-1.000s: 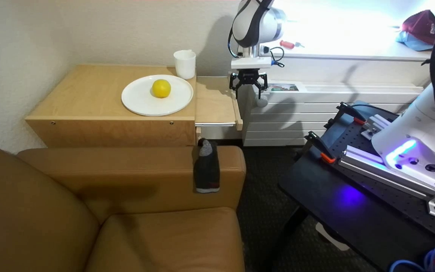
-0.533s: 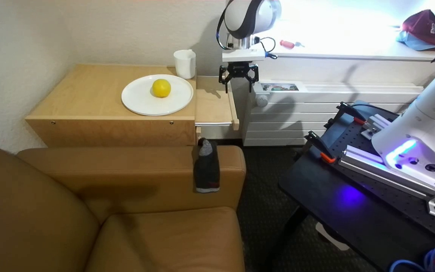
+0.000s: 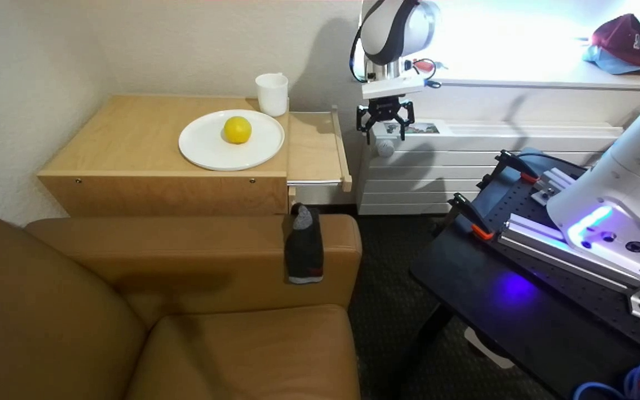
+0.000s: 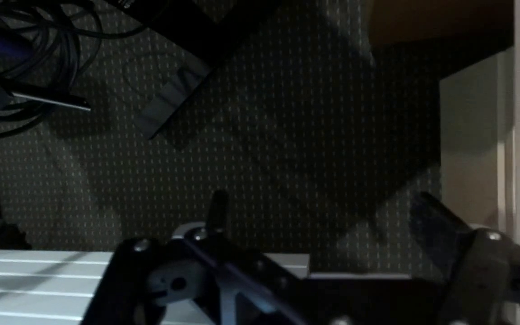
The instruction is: Close the top tray of the brown cabinet
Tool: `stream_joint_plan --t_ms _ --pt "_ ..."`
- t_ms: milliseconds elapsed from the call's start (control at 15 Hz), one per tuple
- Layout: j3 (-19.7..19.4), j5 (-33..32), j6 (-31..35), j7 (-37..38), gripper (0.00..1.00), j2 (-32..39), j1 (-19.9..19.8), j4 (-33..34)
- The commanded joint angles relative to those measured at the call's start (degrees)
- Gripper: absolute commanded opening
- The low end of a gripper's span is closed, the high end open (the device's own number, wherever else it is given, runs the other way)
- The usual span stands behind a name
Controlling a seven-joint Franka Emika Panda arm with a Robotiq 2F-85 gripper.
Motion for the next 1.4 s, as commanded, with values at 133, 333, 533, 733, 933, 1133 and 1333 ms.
stream_joint_plan --t_ms 133,333,533,733,933,1133,1333 --pt "6.8 10.0 -4.2 -18.5 1.0 -1.3 -10.2 -2.8" --pt "5.4 10.1 -5.4 -15.9 1.0 0.4 -9.1 -1.5" --pt "5.2 11.0 -2.9 -13.3 1.0 0.0 -7.8 -2.0" --pt "3.6 9.5 0.9 -6.9 1.0 -0.4 -4.3 -2.0" --pt "0.6 5.2 2.6 1.0 1.0 0.2 0.3 -1.0" --pt "2.1 5.5 1.6 0.4 1.0 0.0 -0.7 -1.1" --pt "1.2 4.6 2.1 3.0 1.0 2.4 0.6 0.8"
